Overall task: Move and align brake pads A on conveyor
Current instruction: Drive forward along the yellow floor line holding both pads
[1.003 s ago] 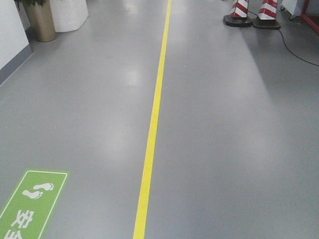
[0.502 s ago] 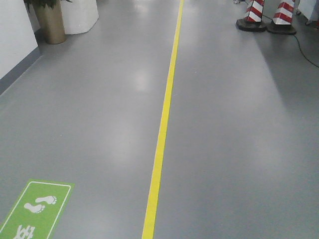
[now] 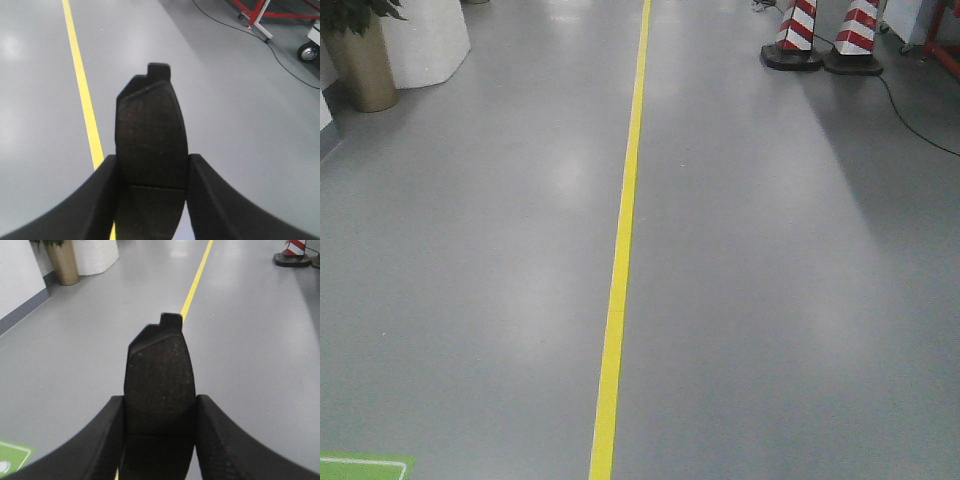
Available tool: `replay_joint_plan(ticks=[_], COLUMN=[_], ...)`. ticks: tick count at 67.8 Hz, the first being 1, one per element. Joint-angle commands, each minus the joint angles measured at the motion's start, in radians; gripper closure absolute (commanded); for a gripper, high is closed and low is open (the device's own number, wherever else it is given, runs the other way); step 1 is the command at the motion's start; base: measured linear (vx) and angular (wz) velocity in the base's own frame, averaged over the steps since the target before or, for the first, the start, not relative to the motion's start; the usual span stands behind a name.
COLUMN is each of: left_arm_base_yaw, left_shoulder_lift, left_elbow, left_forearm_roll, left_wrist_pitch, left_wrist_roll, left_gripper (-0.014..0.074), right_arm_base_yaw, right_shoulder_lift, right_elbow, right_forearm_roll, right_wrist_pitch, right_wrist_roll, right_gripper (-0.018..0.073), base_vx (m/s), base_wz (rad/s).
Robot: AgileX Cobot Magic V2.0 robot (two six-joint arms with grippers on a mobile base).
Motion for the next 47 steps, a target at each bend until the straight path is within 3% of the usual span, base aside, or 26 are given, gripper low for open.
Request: replay_joint_plan(ticks=[1,47], left_arm_base_yaw=[-0.001,-0.001], left_shoulder_lift=[0.007,0.007], left_elbow=[-0.029,-0.029], left_forearm_roll=[0.002,0.002], left_wrist_pitch=[-0.091,-0.092], left_wrist_roll=[-0.003,-0.003], left_gripper=[0.0602,0.0602], right_arm_base_yaw=[-0.003,-0.003], right_shoulder_lift=[0.008,0.008], right_elbow=[-0.03,-0.03], right_forearm_roll=[-0.019,-0.019], right_wrist_pitch=[-0.099,-0.099], right_wrist_roll=[-0.006,-0.006], right_gripper=[0.0564,0.0564], base_vx=[0.55,0.6], base_wz=[-0.19,-0.08])
